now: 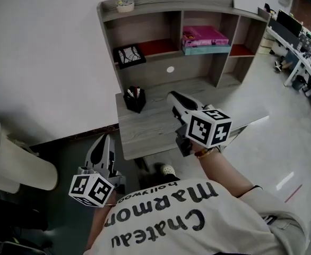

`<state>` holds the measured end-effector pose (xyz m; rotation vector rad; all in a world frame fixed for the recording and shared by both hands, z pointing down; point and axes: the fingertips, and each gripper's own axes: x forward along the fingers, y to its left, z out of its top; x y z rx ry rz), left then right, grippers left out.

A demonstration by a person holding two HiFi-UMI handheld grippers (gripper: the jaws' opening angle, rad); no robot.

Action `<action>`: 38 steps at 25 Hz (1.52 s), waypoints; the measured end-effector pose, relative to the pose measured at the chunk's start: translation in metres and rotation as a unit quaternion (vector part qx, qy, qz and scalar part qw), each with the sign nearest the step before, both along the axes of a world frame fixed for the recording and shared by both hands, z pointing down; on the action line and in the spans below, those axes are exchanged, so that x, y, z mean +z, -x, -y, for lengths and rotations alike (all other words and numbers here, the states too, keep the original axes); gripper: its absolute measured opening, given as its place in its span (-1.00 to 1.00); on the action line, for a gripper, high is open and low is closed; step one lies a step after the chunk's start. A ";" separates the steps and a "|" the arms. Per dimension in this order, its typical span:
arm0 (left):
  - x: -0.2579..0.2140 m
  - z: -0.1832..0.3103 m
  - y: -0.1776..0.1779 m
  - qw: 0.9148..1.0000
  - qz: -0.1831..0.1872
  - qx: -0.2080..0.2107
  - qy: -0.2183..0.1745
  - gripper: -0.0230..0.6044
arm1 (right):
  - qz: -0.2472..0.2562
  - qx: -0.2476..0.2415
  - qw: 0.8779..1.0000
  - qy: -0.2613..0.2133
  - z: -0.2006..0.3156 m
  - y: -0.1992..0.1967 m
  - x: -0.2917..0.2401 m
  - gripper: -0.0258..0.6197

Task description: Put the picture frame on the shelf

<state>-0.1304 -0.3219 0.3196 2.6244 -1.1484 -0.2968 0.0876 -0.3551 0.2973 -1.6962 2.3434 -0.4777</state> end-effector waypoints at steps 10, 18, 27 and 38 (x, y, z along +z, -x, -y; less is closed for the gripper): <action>0.017 -0.017 -0.027 0.999 0.000 0.029 0.020 -0.87 | -0.072 0.038 0.997 0.013 -0.031 -0.026 0.019 -0.85; 0.016 -0.026 -0.055 0.999 0.005 0.029 0.023 -0.87 | -0.081 0.033 0.996 0.025 -0.039 -0.050 0.028 -0.90; 0.017 -0.050 -0.092 0.999 -0.001 0.002 0.042 -0.87 | -0.100 0.017 0.994 0.042 -0.064 -0.091 0.034 -0.90; 0.029 -0.105 -0.135 0.998 0.004 -0.010 0.055 -0.87 | -0.096 0.004 0.994 0.058 -0.114 -0.133 0.051 -0.90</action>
